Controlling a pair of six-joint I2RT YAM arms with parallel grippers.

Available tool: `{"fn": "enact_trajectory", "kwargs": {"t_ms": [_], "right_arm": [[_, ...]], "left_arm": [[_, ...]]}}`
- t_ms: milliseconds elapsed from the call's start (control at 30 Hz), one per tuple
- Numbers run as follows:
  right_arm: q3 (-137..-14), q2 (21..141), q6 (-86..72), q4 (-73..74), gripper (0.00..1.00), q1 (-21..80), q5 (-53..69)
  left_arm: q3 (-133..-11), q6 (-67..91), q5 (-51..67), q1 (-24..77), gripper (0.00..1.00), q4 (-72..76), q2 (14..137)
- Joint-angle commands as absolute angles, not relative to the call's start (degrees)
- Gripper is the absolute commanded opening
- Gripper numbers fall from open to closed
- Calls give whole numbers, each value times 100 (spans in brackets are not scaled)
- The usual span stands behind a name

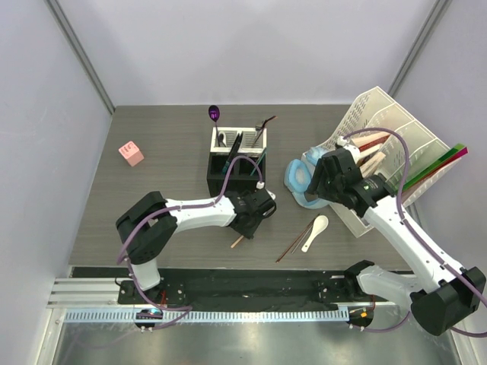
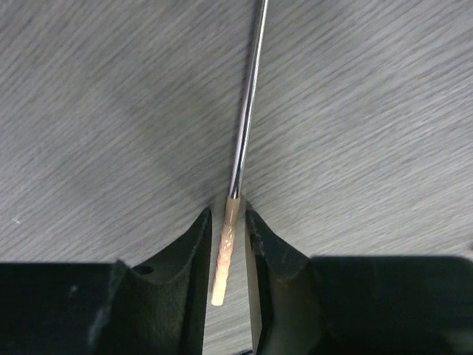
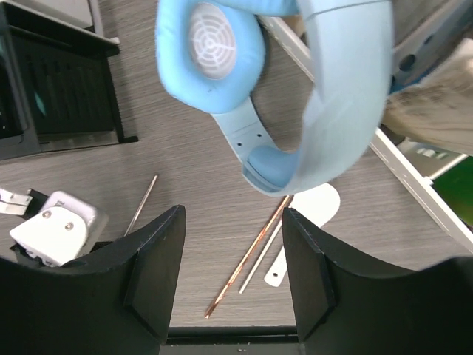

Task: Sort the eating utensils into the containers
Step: Pick up the chopstick from the center of the board.

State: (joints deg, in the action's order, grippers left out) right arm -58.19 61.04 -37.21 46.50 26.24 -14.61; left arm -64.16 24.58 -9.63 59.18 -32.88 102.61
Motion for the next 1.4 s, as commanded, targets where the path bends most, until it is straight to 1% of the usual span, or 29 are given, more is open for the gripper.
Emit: {"fn": "enact_trajectory", "kwargs": {"t_ms": [0,33,67,100,167,200,333,433,467,633,767,900,933,1033,1200,1233,1333,1367], "right_arm": [[-5853,5932,-3639,4693,60,2435,-1441],[-5932,5976,-3621,4685,60,2417,-1441],[-5976,6037,-3586,4685,60,2382,-1441],[-6029,6125,-3569,4676,60,2373,-1441],[-6187,6205,-3533,4676,60,2364,-1459],[-6231,6240,-3525,4667,60,2347,-1502],[-6258,6275,-3533,4641,60,2320,-1521],[-6135,6258,-3577,4588,60,2312,-1477],[-6091,6258,-3595,4518,60,2320,-1468],[-6073,6520,-3709,4193,59,2276,-1257],[-6336,6889,-3612,3929,60,2268,-1169],[-6451,7022,-3700,3789,56,2241,-1064],[-6442,7022,-3735,3736,56,2233,-1029],[-6451,7101,-3858,3613,56,2215,-897],[-6329,7233,-3911,3568,55,2189,-826],[-6293,7233,-3929,3560,56,2188,-809],[-6267,7216,-3981,3533,55,2153,-765],[-6293,7207,-3981,3533,55,2153,-756]], "left_arm": [[-6328,2347,-792,5924,24,-3287,10398],[-6328,2321,-739,5933,24,-3287,10424],[-6363,2303,-703,5941,22,-3331,10450],[-6372,2285,-625,5924,14,-3340,10485],[-6381,2259,-423,5933,6,-3366,10555],[-6372,2250,-352,5933,0,-3375,10547],[-6328,2320,-114,5933,0,-3453,10162],[-6572,2303,-525,5924,0,-3830,9871],[-6670,2242,-640,5933,0,-4189,9687],[-7188,1759,-861,5924,0,-4772,8834],[-7418,1380,-1036,5924,0,-4729,8157],[-7541,1240,-1711,5897,0,-4431,7735],[-7489,1187,-1836,5871,0,-4160,7656],[-7374,933,-2240,5775,0,-3528,7760],[-7506,764,-2251,5249,0,-2419,8401],[-7593,817,-2024,5134,0,-2034,8655],[-8163,844,-1899,4843,0,-1671,9157],[-8339,774,-1907,4799,0,-1653,9498]]}}
